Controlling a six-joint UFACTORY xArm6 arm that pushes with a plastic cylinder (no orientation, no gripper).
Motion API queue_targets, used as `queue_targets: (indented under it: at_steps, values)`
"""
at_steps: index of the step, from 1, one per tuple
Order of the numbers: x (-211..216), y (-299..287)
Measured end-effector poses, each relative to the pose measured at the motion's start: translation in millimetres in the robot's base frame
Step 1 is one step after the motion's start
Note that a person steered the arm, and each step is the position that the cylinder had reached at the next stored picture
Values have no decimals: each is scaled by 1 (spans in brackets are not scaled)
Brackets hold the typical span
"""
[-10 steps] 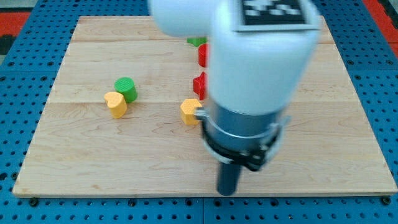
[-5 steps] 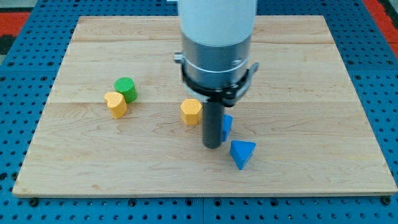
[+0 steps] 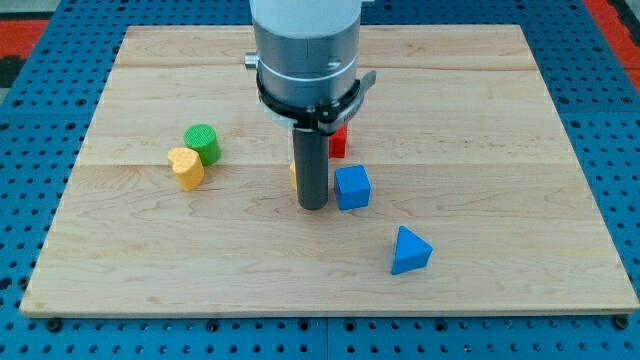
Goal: Move the blue cube horizontally to the right side of the yellow hexagon
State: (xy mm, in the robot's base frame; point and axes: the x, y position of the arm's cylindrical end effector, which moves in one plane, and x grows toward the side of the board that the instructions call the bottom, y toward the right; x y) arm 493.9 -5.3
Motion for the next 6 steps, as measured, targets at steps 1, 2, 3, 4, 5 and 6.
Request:
queue_targets:
  at_steps: [1,2,3,4,5,6]
  values:
    - [-7,27]
    - [-9,38]
    - [-6,39]
    - [6,52]
    - [26,75]
    - [4,101]
